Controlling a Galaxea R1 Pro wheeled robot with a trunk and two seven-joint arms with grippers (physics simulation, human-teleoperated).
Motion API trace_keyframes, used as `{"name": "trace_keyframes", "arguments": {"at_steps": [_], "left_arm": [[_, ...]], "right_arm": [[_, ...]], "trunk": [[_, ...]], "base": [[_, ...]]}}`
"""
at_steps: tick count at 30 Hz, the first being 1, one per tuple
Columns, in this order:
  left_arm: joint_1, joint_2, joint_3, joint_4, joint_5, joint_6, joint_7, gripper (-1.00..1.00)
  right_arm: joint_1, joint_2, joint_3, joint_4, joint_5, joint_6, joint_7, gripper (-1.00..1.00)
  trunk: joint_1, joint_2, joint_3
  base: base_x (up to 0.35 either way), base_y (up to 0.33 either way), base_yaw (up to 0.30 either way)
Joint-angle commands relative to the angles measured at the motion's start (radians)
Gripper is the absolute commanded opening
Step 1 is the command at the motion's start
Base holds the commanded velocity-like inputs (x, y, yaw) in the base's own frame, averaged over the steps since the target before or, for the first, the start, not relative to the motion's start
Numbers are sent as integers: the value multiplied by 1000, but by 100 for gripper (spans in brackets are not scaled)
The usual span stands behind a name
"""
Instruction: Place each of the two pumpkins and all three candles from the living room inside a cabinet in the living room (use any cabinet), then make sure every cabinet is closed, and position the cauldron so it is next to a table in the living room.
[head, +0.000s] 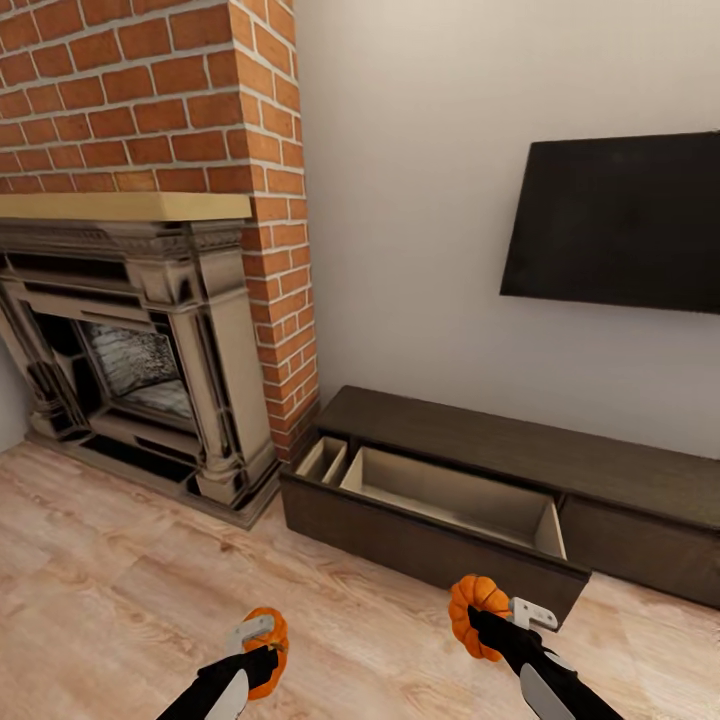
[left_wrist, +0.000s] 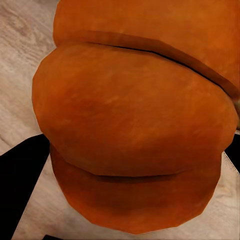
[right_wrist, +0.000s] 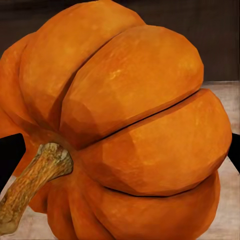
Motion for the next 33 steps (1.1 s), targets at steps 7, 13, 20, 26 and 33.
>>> {"name": "trace_keyframes", "arguments": {"at_steps": [7, 13, 20, 26, 33], "left_arm": [[0, 3, -8, -3, 8, 4, 11, -100], [0, 3, -8, -3, 8, 4, 11, -100], [0, 3, -8, -3, 9, 4, 11, -100], [0, 3, -7, -3, 11, 4, 11, -100], [0, 3, -8, -3, 12, 4, 11, -100]], "right_arm": [[-1, -1, 8, -2, -9, 0, -10, -100], [-1, -1, 8, -2, -9, 0, -10, -100], [-1, -1, 8, -2, -9, 0, -10, -100], [-1, -1, 8, -3, -7, 0, -10, -100], [-1, -1, 8, -4, -7, 1, -10, -100]], "trunk": [[0, -1, -1], [0, -1, -1], [0, -1, -1], [0, -1, -1], [0, -1, -1]], "base": [[192, 86, -279], [154, 117, -279], [162, 178, -279], [214, 192, -206], [188, 237, -37]]}}
